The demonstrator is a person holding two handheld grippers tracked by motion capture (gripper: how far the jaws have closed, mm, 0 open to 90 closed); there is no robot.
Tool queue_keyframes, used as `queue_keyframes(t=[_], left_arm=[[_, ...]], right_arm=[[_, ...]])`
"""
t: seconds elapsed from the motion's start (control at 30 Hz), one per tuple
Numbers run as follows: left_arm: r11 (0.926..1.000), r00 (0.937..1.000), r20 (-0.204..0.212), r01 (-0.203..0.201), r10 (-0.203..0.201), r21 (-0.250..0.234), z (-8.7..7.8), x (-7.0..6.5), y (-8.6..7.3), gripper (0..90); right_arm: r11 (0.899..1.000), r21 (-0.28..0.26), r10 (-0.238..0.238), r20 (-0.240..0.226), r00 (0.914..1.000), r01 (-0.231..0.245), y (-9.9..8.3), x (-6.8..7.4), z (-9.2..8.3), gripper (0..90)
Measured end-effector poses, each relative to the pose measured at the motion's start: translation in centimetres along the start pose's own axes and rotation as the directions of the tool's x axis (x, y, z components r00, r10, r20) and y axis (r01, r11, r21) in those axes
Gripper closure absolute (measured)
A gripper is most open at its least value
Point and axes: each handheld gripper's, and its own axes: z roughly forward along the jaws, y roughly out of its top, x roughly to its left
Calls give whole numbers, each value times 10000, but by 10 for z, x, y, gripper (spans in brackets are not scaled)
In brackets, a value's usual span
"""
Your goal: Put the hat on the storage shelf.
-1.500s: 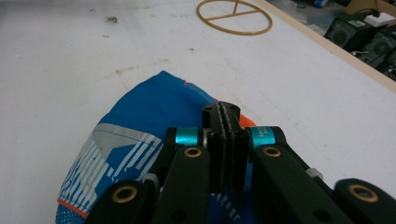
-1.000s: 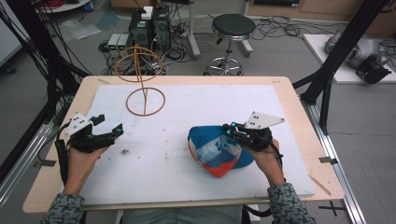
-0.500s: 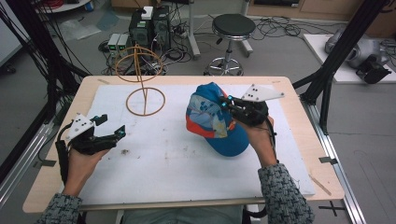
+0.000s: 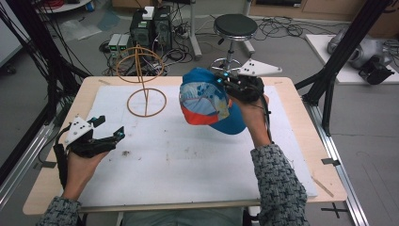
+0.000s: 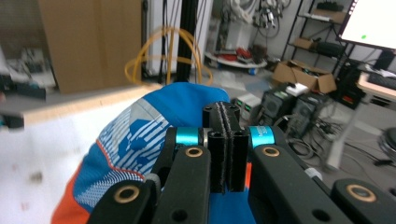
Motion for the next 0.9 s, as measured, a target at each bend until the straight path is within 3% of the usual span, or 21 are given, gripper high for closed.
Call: queue_keyframes(t=[0.13,0.47,0.9], left_arm=[[10000,10000,-33,-38,38,-32,-2,0,1,184],[9999,9999,-66,-104,104,-106,-3,-1,3,183],[9998,9998,-103,-160,159,-139,-8,1,3,183]], right_arm=[[9992,-265,284,-39,9996,-285,13,-3,16,900],[9954,-947,139,-38,9999,-142,56,2,45,900],[9914,-1263,309,-311,9990,-346,92,13,90,900]])
